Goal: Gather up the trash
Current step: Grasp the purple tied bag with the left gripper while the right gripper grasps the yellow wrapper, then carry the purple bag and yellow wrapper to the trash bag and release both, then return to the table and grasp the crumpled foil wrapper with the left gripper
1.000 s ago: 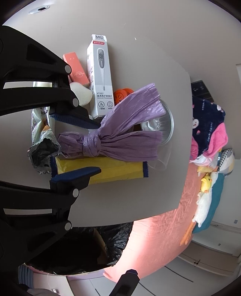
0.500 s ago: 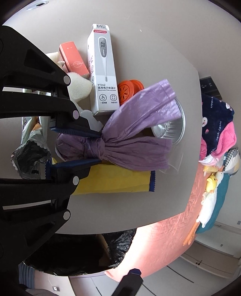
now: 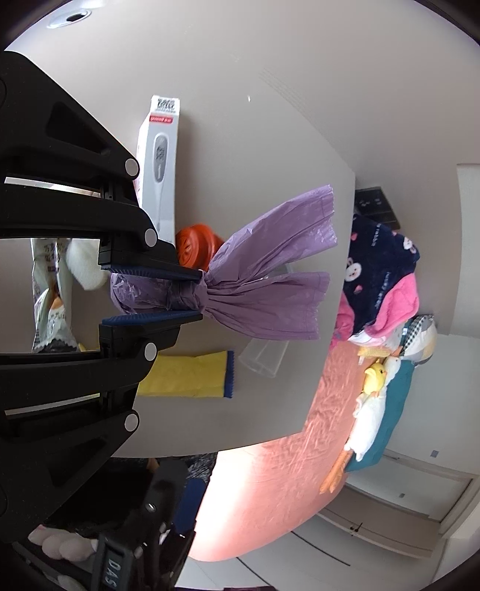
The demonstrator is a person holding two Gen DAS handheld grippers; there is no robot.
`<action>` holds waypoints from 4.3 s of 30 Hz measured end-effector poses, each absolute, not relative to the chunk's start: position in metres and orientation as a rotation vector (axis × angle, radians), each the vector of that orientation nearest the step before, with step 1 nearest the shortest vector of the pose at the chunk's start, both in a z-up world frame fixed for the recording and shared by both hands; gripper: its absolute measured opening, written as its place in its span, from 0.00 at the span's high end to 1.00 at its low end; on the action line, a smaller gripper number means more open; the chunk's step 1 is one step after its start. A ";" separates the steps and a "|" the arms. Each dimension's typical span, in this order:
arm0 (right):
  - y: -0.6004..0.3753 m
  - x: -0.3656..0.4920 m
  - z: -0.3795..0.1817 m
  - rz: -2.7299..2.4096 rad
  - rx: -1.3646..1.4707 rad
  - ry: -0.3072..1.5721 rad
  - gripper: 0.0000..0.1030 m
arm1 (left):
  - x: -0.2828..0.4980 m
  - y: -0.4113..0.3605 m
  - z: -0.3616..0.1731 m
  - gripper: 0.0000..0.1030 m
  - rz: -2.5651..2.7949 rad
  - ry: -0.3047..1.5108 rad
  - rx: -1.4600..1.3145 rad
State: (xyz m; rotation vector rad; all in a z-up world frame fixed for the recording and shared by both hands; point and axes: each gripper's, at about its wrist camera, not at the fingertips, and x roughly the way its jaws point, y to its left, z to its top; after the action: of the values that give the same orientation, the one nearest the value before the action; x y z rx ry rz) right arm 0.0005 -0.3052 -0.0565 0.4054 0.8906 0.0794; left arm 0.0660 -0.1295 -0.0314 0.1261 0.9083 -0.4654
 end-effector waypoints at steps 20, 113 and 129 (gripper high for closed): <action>-0.257 0.050 -0.099 0.084 0.321 1.036 0.40 | 0.083 -0.093 -0.027 0.85 -0.434 0.880 0.072; -0.469 -0.169 0.019 -0.386 0.503 0.628 0.17 | -0.025 -0.294 -0.007 0.06 -0.941 1.007 0.185; -0.441 -0.133 0.015 -0.271 0.473 0.674 0.17 | -0.011 -0.252 -0.007 0.06 -0.803 0.985 0.156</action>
State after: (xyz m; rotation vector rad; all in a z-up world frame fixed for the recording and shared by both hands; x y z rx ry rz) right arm -0.1331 -0.4408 0.0151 0.4727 0.6743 -0.2713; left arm -0.0109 -0.2517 -0.0068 0.1564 0.9851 -0.8034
